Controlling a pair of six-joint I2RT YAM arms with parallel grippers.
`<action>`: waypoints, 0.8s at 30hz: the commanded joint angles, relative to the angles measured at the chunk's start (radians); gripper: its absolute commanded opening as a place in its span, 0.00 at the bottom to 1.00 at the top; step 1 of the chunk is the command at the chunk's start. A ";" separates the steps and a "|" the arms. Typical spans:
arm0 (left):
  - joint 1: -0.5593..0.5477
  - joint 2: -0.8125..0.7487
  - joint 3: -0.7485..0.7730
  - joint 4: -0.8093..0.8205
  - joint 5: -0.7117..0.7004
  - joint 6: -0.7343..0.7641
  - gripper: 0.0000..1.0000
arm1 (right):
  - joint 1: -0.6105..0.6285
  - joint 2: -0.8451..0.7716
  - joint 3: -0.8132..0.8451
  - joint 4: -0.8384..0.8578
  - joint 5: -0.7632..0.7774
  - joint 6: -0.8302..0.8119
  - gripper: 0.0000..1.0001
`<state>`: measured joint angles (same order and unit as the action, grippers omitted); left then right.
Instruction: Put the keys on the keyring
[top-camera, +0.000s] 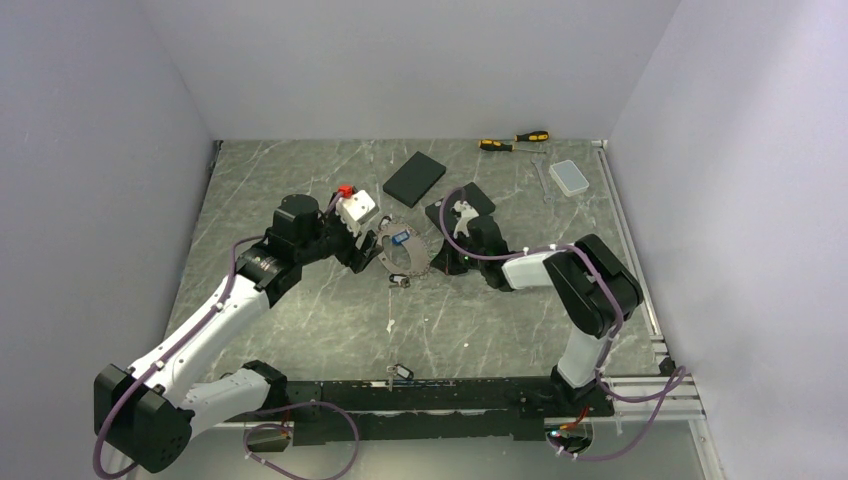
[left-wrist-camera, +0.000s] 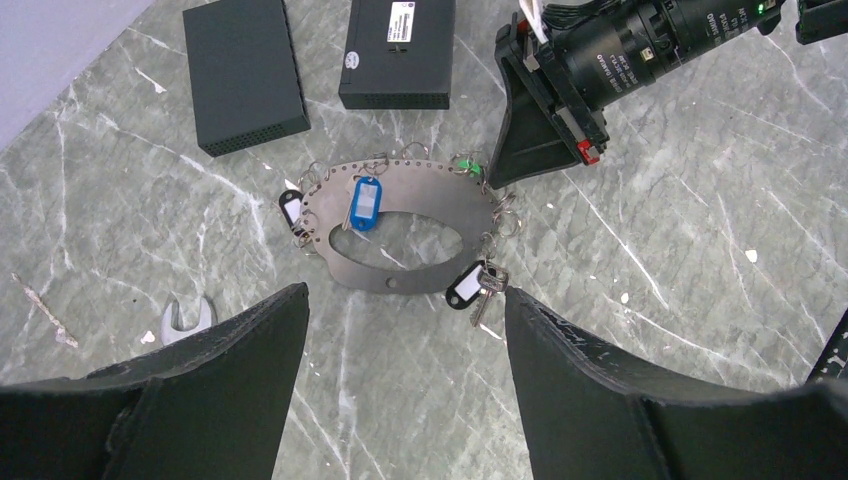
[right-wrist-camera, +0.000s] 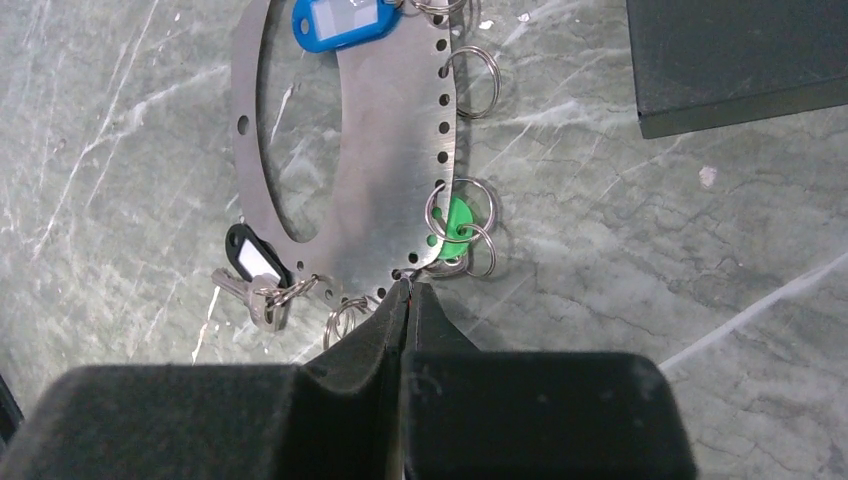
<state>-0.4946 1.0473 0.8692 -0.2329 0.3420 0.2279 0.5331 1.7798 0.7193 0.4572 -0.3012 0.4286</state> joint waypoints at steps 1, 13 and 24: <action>-0.005 -0.002 0.011 0.015 0.007 0.021 0.75 | -0.001 -0.061 0.019 0.001 -0.011 -0.051 0.00; -0.005 -0.040 0.027 -0.001 0.151 0.016 0.67 | 0.085 -0.330 0.018 -0.051 -0.026 -0.338 0.00; -0.001 -0.083 0.038 -0.007 0.334 0.018 0.61 | 0.126 -0.579 -0.109 0.227 -0.204 -0.457 0.00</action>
<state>-0.4950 0.9913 0.8696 -0.2527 0.5652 0.2276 0.6590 1.2823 0.6308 0.4931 -0.4023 0.0177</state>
